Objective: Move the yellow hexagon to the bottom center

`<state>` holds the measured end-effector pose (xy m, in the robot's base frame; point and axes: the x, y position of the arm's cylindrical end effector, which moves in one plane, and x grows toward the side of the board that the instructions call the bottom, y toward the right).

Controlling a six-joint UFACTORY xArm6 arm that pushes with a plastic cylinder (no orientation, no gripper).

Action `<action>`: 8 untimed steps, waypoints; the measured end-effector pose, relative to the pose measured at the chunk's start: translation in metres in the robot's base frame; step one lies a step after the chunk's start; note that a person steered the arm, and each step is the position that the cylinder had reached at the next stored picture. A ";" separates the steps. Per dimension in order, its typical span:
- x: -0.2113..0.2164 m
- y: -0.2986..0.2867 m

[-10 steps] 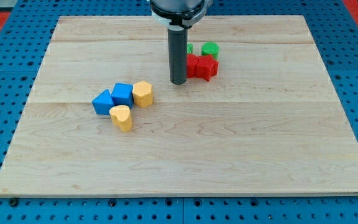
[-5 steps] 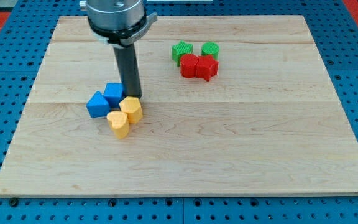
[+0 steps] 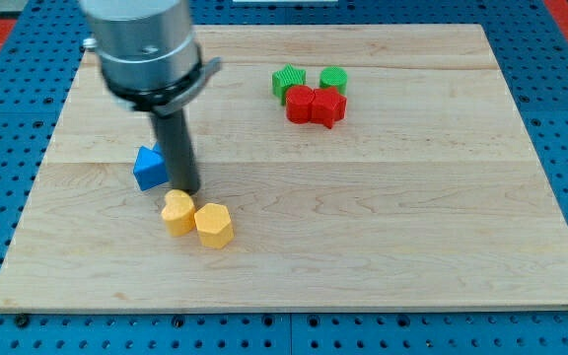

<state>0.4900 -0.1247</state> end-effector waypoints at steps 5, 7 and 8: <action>0.019 0.093; 0.042 0.105; 0.019 0.035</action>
